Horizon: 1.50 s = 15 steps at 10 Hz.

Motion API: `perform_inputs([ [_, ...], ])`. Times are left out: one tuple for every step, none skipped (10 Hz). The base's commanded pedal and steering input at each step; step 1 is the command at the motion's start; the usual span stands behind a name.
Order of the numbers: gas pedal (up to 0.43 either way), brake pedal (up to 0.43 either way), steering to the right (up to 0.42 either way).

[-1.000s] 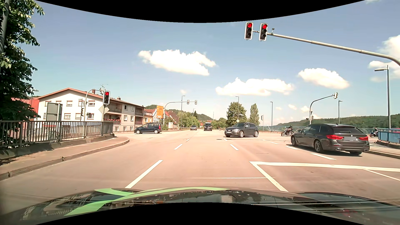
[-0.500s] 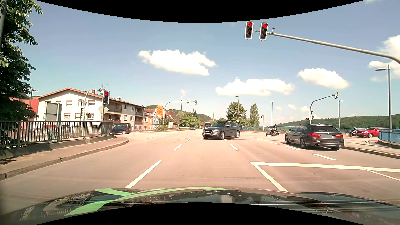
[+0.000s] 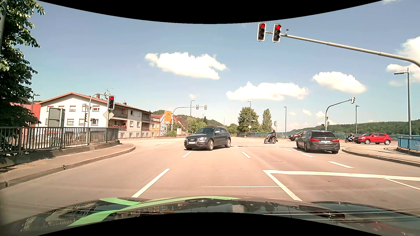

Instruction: Follow the waypoints while adhering to traffic rules and regulations

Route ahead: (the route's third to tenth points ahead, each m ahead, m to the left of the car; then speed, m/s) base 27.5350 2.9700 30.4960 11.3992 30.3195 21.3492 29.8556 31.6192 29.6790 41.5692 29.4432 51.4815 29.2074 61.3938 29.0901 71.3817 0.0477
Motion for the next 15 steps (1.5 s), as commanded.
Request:
perform_inputs([
  [0.0,0.244,0.002],
  [0.0,0.256,0.002],
  [0.0,0.262,0.001],
  [0.0,0.262,0.001],
  [0.0,0.268,0.001],
  [0.0,0.268,0.001],
  [0.0,0.268,0.001],
  [0.0,0.268,-0.001],
  [0.0,0.268,-0.003],
  [0.0,0.268,-0.005],
  [0.0,0.268,-0.006],
  [0.0,0.274,-0.006],
  [0.0,0.268,-0.006],
  [0.0,0.268,-0.006],
  [0.0,0.268,-0.006],
])
